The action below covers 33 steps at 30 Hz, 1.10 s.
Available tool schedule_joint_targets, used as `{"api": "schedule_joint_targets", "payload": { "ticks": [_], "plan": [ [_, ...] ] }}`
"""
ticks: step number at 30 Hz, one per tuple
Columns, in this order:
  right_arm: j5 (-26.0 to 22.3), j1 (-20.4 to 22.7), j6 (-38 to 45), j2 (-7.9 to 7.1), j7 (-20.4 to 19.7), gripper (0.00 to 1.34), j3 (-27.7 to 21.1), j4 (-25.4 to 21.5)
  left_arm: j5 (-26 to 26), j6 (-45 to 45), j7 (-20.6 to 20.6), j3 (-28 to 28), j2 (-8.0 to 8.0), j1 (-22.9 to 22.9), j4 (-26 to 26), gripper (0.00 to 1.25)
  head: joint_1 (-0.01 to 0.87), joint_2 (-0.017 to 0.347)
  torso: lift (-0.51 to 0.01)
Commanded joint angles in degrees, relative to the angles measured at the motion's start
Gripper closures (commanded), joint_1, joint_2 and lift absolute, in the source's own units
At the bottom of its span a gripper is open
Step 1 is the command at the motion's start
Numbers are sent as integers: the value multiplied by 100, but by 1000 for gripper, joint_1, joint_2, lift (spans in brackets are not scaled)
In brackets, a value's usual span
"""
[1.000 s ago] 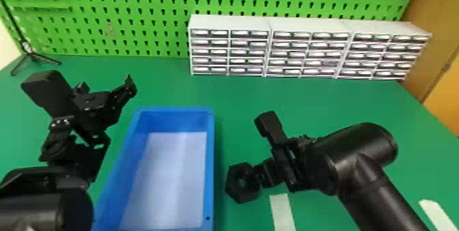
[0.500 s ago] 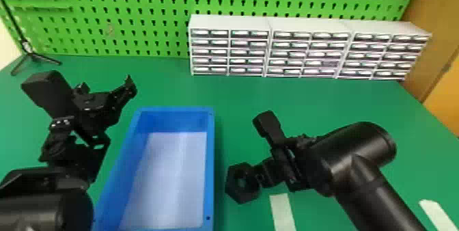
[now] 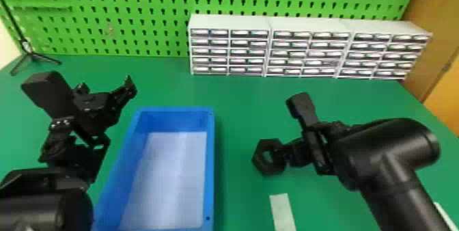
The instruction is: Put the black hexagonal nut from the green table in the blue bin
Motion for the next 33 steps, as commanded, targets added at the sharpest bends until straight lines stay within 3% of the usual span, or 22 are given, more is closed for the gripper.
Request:
{"api": "schedule_joint_targets", "payload": {
  "ticks": [1, 13, 17, 24, 33],
  "plan": [
    [276, 233, -396, 41, -1, 967, -334, -193, -1, 0, 0, 0, 0, 7, 0, 125, 692, 8, -97],
    [997, 910, -2373, 216, -18, 967, -1178, -659, -1, 0, 0, 18, 0, 25, 0, 125, 692, 8, -97],
    [971, 1060, -3112, 348, -238, 967, -1407, -676, -1, 0, 0, 26, 0, 42, 0, 125, 692, 8, -97],
    [417, 1051, -4043, 427, -458, 967, -1539, -465, -28, 0, 0, 18, 0, 34, 0, 125, 692, 8, -97],
    [-392, 910, -5792, 260, -827, 967, -967, 71, -45, 0, 0, 18, 0, 34, 9, 125, 692, 8, -97]
  ]
}}
